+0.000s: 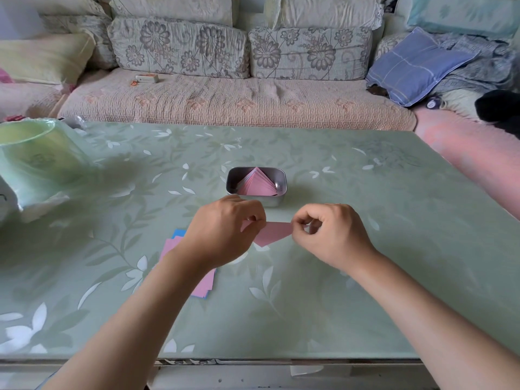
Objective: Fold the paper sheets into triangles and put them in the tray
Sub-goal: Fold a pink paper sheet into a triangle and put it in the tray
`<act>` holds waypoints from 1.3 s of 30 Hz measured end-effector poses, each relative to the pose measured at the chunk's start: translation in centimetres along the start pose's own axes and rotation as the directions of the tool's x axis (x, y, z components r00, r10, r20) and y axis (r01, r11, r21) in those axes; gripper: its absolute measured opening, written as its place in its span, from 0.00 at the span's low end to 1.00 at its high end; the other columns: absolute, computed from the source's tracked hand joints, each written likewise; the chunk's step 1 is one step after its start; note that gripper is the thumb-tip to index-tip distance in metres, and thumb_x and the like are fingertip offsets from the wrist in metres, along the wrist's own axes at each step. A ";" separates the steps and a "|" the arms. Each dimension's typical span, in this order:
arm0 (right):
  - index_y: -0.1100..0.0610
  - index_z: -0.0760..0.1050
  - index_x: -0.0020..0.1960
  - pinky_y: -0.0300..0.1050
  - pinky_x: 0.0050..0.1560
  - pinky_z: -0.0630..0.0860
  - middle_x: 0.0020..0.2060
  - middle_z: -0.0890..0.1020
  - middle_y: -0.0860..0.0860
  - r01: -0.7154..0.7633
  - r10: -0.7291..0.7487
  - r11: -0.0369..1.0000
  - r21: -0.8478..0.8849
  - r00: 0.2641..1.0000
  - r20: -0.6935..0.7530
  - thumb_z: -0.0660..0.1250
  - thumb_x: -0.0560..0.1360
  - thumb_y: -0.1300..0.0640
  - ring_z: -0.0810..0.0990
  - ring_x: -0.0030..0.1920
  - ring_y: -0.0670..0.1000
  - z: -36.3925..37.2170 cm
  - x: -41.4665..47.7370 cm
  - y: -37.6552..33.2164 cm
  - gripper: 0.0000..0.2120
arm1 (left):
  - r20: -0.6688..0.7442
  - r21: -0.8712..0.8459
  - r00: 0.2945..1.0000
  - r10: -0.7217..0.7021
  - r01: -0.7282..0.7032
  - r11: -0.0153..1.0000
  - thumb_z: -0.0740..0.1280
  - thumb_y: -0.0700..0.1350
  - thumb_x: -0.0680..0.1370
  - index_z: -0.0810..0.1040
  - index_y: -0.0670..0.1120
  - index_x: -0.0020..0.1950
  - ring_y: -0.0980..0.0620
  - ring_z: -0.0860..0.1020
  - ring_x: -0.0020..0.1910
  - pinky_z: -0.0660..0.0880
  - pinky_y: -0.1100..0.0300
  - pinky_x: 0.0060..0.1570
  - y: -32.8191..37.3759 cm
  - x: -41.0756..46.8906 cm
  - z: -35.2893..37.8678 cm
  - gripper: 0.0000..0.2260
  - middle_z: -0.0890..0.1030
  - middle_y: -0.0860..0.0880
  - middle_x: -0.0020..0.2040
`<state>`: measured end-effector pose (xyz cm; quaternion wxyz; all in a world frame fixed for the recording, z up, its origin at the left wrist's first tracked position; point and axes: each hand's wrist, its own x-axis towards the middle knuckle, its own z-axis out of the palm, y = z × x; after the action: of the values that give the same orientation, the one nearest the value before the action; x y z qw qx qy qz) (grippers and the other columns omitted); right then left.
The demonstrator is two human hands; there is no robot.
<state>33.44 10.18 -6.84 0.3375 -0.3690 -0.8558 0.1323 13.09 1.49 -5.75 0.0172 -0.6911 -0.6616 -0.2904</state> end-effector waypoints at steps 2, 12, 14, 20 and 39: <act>0.49 0.79 0.35 0.41 0.35 0.76 0.28 0.77 0.34 -0.026 0.026 1.000 -0.013 1.000 -0.004 0.74 0.66 0.55 0.78 0.30 0.45 -0.1 0.0 0.4 0.04 | -0.002 0.006 1.000 -0.010 0.010 1.000 0.69 0.47 0.76 0.79 0.55 0.42 0.60 0.73 0.41 0.73 0.59 0.36 -0.4 0.1 -0.3 0.04 0.77 0.60 0.38; 0.50 0.76 0.40 0.46 0.39 0.76 0.35 0.78 0.41 -0.004 0.005 1.000 0.015 0.998 -0.061 0.69 0.68 0.55 0.76 0.34 0.46 -0.1 0.2 0.9 0.02 | -0.035 0.037 0.999 -0.031 0.032 0.999 0.70 0.48 0.75 0.80 0.56 0.42 0.60 0.72 0.39 0.72 0.59 0.34 -1.1 0.0 -0.7 0.03 0.73 0.63 0.35; 0.51 0.79 0.47 0.47 0.45 0.75 0.42 0.79 0.43 0.070 -0.068 0.997 0.041 0.997 -0.041 0.69 0.70 0.53 0.77 0.38 0.48 0.1 0.2 0.3 0.07 | -0.036 0.019 0.999 0.007 -0.006 1.000 0.71 0.46 0.74 0.80 0.55 0.42 0.60 0.73 0.40 0.75 0.57 0.34 -0.5 0.0 -0.5 0.04 0.75 0.62 0.36; 0.53 0.81 0.41 0.54 0.48 0.73 0.35 0.81 0.42 0.153 -0.153 0.986 0.072 0.988 -0.010 0.73 0.73 0.59 0.79 0.36 0.47 1.0 0.0 -0.2 0.04 | -0.087 0.081 0.989 0.116 -0.109 0.991 0.72 0.45 0.74 0.83 0.53 0.42 0.50 0.79 0.41 0.73 0.55 0.45 0.1 0.1 -0.2 0.03 0.82 0.57 0.38; 0.52 0.76 0.38 0.53 0.52 0.71 0.34 0.80 0.43 0.189 -0.189 0.982 0.001 0.982 0.015 0.70 0.73 0.60 0.78 0.34 0.46 0.0 0.3 -0.1 0.06 | -0.029 -0.048 0.999 0.037 -0.038 0.998 0.72 0.45 0.70 0.85 0.55 0.39 0.60 0.78 0.37 0.76 0.57 0.33 -0.6 0.0 -1.0 0.05 0.82 0.58 0.35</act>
<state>33.21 10.35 -6.67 0.3420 -0.2849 -0.8896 0.1023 12.14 1.17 -5.10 0.0153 -0.6996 -0.6409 -0.3157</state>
